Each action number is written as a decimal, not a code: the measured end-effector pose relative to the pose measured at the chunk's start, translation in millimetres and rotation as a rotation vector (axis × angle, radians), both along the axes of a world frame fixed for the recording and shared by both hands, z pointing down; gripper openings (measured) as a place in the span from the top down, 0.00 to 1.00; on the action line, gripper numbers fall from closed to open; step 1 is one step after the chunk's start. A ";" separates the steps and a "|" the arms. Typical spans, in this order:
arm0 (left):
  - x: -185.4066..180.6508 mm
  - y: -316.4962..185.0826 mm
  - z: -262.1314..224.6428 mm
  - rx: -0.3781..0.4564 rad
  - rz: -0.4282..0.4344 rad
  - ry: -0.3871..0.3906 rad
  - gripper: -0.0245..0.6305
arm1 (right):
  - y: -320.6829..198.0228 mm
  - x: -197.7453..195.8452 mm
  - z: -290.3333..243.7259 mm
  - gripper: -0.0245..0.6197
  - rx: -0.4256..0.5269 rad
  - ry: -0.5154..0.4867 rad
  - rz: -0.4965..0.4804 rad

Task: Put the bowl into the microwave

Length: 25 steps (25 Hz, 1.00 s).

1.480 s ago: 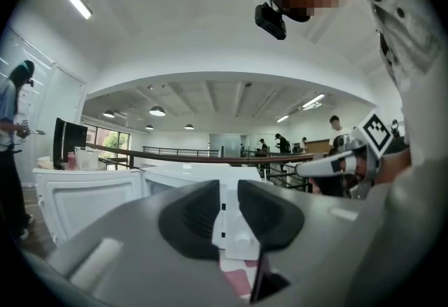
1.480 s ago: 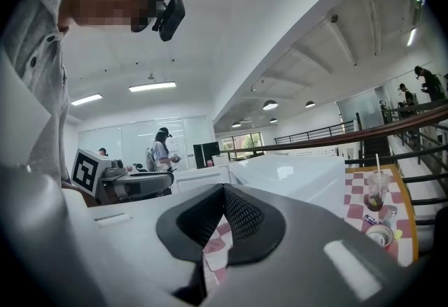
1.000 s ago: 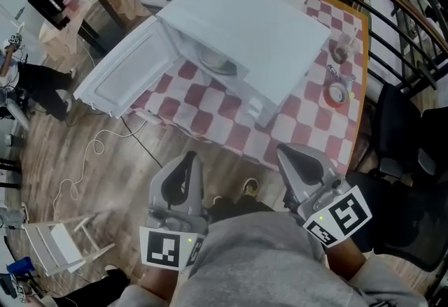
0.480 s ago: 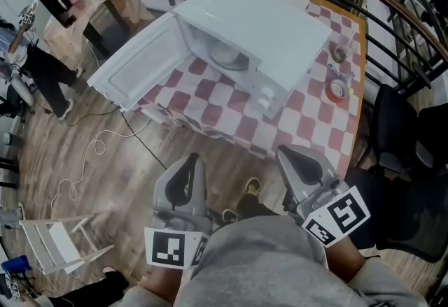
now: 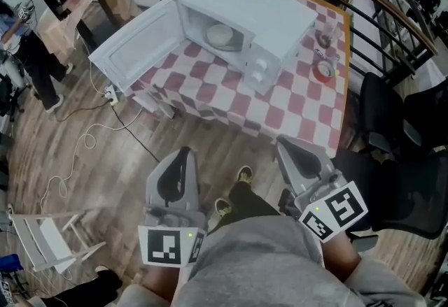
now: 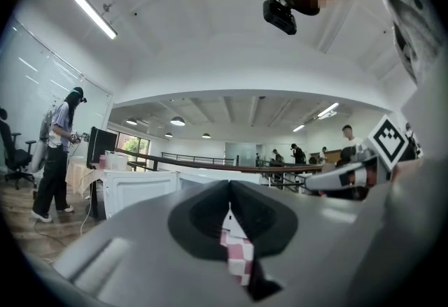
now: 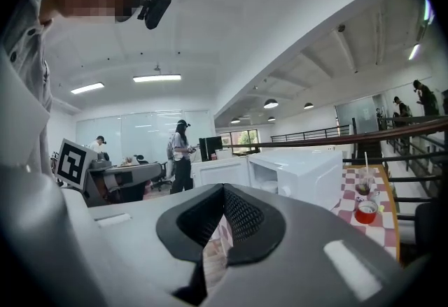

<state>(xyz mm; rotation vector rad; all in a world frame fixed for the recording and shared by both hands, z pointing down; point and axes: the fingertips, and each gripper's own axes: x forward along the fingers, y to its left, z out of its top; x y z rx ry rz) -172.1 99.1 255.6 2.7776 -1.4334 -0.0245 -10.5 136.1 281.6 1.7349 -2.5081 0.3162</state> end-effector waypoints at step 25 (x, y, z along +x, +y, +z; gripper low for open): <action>22.5 49.7 -1.7 0.004 0.048 -0.016 0.94 | 36.0 19.2 9.8 0.97 -0.022 0.027 0.060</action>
